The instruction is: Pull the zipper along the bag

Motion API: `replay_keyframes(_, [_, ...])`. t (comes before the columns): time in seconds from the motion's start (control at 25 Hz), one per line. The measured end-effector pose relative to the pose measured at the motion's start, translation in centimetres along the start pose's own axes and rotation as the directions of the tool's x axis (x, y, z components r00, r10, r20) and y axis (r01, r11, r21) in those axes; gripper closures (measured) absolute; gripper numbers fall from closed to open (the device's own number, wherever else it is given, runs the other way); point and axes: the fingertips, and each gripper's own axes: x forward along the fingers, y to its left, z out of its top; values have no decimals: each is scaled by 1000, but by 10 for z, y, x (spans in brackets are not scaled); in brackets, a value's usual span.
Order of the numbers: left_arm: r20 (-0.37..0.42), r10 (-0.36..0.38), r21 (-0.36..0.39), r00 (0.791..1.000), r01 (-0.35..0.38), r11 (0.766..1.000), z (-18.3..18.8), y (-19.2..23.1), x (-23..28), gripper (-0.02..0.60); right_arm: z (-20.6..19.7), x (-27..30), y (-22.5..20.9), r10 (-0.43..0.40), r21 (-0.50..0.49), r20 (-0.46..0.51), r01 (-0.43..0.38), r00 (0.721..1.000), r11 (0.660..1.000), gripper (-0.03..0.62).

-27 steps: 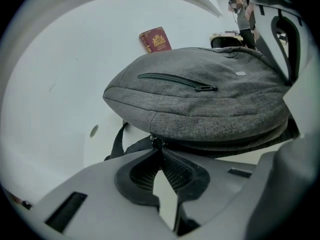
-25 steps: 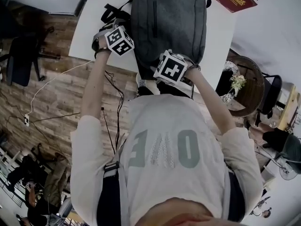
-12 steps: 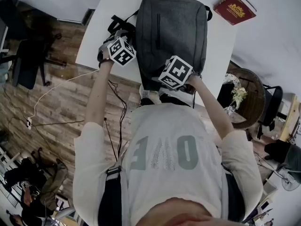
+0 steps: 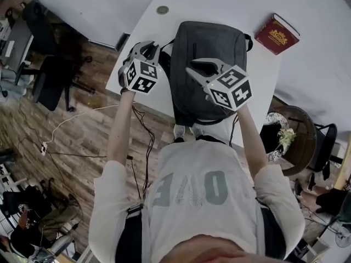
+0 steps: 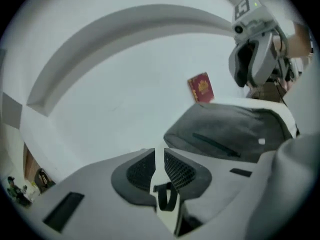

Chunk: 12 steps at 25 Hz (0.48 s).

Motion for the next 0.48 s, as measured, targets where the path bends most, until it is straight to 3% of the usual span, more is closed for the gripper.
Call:
replay_keyframes(0.08, [109,61,-69,992,-53,996,43,18,-25,520,28,-12,-8,-65,-37,114,70,991,997,534])
replay_keyframes(0.16, [236,130,-165,963,-92,982,88,34,-56,537,51,-24,-15,-119,-55,225,134,967,989,544])
replay_keyframes(0.32, [434,249,-339,866,-98,935,157,27,-119,549,74,-54,-17,-205,-61,399,249,894,967,549])
replay_keyframes(0.44, [511,326,-415,795,-104,904,177,13,-149,551,80,-67,-16,-249,-56,487,314,837,948,553])
replay_keyframes(0.48, [519,339,-435,785,-99,895,179,6,-154,551,79,-69,-17,-258,-55,504,329,824,943,553])
